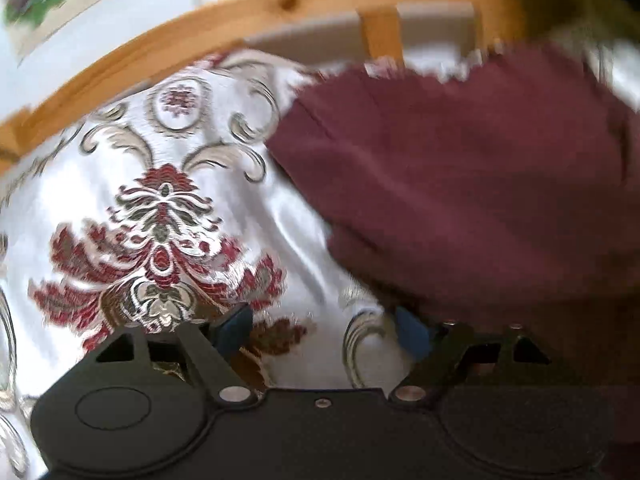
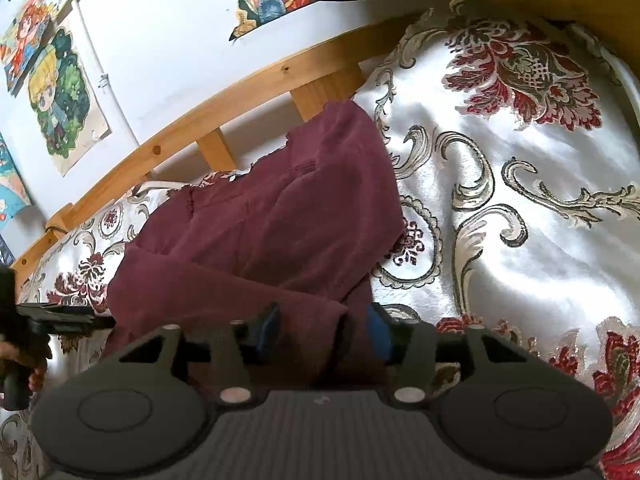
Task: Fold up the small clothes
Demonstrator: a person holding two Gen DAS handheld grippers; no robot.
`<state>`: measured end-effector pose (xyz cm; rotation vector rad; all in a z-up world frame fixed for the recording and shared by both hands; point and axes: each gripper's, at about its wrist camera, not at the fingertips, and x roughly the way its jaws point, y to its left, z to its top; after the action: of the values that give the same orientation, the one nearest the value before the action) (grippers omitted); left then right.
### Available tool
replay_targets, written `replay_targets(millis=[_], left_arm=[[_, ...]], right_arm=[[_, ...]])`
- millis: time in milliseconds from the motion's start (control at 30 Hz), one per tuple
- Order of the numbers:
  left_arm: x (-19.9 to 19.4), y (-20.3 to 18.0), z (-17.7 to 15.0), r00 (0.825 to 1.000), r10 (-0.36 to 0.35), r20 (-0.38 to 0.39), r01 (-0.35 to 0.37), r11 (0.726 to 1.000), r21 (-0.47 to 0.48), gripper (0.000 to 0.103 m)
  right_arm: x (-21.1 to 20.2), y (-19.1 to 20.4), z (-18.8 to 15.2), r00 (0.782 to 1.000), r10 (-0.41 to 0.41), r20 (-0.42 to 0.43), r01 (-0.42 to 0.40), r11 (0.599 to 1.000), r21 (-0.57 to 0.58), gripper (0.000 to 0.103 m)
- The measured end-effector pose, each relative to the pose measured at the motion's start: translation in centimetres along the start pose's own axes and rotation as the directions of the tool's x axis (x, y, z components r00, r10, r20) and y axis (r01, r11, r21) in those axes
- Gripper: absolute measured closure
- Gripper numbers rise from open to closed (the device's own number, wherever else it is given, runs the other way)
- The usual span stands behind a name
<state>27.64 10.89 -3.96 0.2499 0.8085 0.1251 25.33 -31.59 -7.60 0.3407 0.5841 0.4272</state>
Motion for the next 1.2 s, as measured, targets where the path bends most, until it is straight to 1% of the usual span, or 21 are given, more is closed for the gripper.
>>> replay_targets(millis=[67,167,233,300,400,500,533,567,633,667,700,733,800,867,900,933,1000,1033,1100,1167,1200], left_arm=[[0.5,-0.8,0.1,1.0,0.027,0.012,-0.028,0.998,0.058,0.028],[0.8,-1.6,0.4,0.994,0.085,0.07,-0.092,0.991,0.099,0.029],[0.5,-1.9,0.4,0.985,0.108,0.135,-0.125,0.985,0.119,0.029],[0.0,-2.4,0.2,0.973,0.114,0.202,-0.148,0.976,0.162,0.034],[-0.4,-3.3,0.3,0.962,0.108,0.25,-0.165,0.961,0.22,0.05],[-0.7,-3.6,0.1,0.961,0.073,0.268,-0.146,0.954,0.262,0.075],[-0.7,-3.8,-0.1,0.963,0.071,0.26,-0.142,0.953,0.266,0.091],[-0.5,-3.7,0.1,0.966,0.081,0.245,-0.143,0.958,0.247,0.097],[-0.7,-2.4,0.2,0.972,0.082,0.221,-0.109,0.988,0.11,0.098],[-0.9,-1.4,0.2,0.975,0.079,0.207,-0.082,0.997,0.005,0.099],[-1.2,-0.5,0.1,0.979,0.079,0.19,-0.063,0.994,-0.088,0.099],[-1.3,0.4,0.0,0.982,0.079,0.171,-0.048,0.983,-0.178,0.099],[-1.2,1.7,-0.5,0.987,0.072,0.142,-0.027,0.955,-0.296,0.1],[-0.7,2.8,-1.2,0.993,0.055,0.106,-0.009,0.922,-0.388,0.1],[-0.1,3.4,-1.5,0.996,0.024,0.081,0.013,0.903,-0.429,0.1],[0.4,3.9,-1.8,0.998,0.004,0.064,0.025,0.888,-0.459,0.1],[0.7,4.0,-2.1,0.999,-0.017,0.052,0.038,0.89,-0.454,0.099],[0.6,3.9,-2.3,0.999,-0.016,0.05,0.037,0.896,-0.442,0.096],[0.1,3.8,-2.6,0.998,-0.031,0.057,0.052,0.896,-0.441,0.078],[-1.1,3.8,-3.3,0.996,-0.025,0.082,0.06,0.884,-0.464,0.051],[-1.6,3.8,-3.5,0.995,-0.015,0.098,0.059,0.882,-0.468,0.047]], right_arm=[[0.0,0.1,0.0,1.0,-0.002,-0.002,0.002,1.0,-0.004,0.044],[0.1,0.0,0.0,1.0,-0.005,-0.004,0.005,1.0,0.004,0.043],[0.1,-0.1,0.0,1.0,-0.006,-0.004,0.006,1.0,0.01,0.043],[0.1,-0.2,0.0,1.0,-0.002,-0.003,0.002,1.0,0.012,0.043],[0.0,0.0,0.0,1.0,0.004,-0.004,-0.004,1.0,0.005,0.043],[0.1,0.1,-0.1,1.0,0.014,-0.007,-0.014,1.0,-0.003,0.043],[0.1,0.2,-0.1,1.0,0.016,-0.008,-0.016,1.0,-0.005,0.043],[0.1,0.2,-0.1,1.0,0.018,-0.008,-0.018,1.0,-0.006,0.043],[0.1,0.2,-0.1,1.0,0.024,-0.006,-0.024,1.0,-0.006,0.043],[0.1,0.2,-0.1,1.0,0.029,-0.005,-0.029,1.0,-0.007,0.043],[0.1,0.3,-0.1,0.999,0.036,-0.005,-0.036,0.999,-0.009,0.045],[0.1,0.4,-0.1,0.999,0.043,-0.007,-0.043,0.999,-0.014,0.047],[0.2,0.6,0.0,0.998,0.061,-0.015,-0.062,0.998,-0.028,0.06],[0.3,1.0,-0.1,0.997,0.075,-0.029,-0.077,0.996,-0.048,0.065],[0.4,1.2,-0.2,0.996,0.079,-0.037,-0.082,0.995,-0.057,0.065],[0.6,1.4,-0.3,0.995,0.081,-0.051,-0.084,0.994,-0.069,0.065],[0.9,1.7,-0.4,0.995,0.069,-0.074,-0.076,0.993,-0.085,0.065],[1.0,1.8,-0.5,0.995,0.064,-0.08,-0.071,0.993,-0.09,0.065],[1.1,1.7,-0.6,0.995,0.059,-0.085,-0.066,0.994,-0.09,0.063],[0.9,1.6,-0.6,0.996,0.054,-0.076,-0.061,0.995,-0.083,0.057],[0.9,1.5,-0.6,0.996,0.052,-0.072,-0.058,0.995,-0.081,0.054]])
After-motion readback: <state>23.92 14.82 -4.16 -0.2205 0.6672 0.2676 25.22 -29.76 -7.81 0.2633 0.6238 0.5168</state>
